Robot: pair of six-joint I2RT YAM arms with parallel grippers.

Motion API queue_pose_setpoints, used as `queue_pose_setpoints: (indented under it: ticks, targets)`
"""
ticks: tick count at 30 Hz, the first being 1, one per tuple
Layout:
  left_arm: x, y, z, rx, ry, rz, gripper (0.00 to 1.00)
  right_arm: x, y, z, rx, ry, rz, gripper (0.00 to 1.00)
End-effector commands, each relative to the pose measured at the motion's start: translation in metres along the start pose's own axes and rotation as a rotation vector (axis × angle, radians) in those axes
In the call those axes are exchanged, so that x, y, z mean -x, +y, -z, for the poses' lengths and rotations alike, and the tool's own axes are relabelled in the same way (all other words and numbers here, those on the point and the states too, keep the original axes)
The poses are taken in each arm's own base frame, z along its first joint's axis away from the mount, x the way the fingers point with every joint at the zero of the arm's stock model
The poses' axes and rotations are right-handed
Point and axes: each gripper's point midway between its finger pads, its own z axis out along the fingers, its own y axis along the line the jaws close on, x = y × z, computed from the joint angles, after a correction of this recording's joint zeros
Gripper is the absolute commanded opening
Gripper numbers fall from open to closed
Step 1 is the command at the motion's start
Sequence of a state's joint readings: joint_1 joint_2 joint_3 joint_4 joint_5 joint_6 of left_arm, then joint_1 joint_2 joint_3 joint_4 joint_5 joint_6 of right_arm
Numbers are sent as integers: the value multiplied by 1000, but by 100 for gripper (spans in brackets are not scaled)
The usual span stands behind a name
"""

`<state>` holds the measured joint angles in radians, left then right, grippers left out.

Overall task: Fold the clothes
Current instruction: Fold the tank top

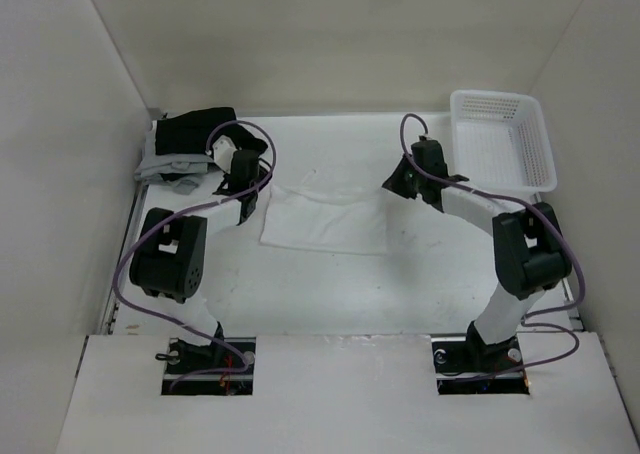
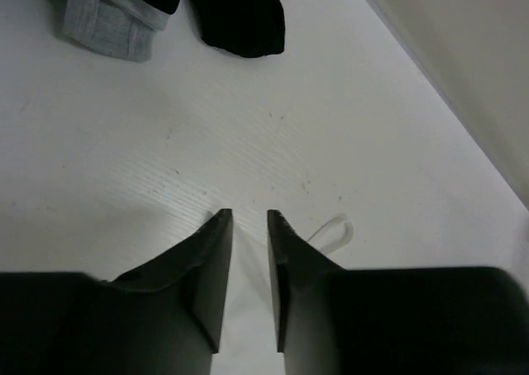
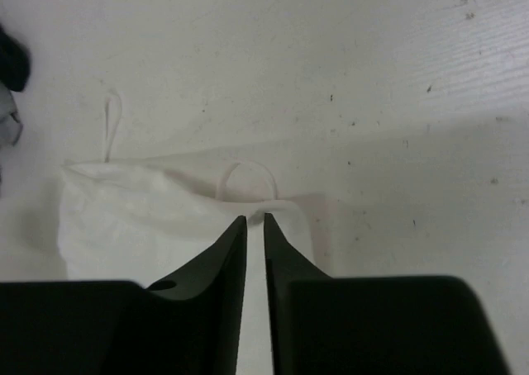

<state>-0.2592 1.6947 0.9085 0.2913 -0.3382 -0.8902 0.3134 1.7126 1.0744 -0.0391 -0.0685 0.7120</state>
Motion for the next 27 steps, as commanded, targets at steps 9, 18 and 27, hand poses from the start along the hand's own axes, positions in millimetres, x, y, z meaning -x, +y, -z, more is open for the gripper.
queue_pose_setpoints:
  ticks: [9,18,27]
  targets:
    - [-15,38,70,-49,-5,27,45,-34,9,48,43,-127,67,48]
    - [-83,106,134,-67,224,14,52,-131,-36,83,24,19,77,32]
    - [-105,118,130,-27,317,7,42,-145,-40,76,20,71,59,43]
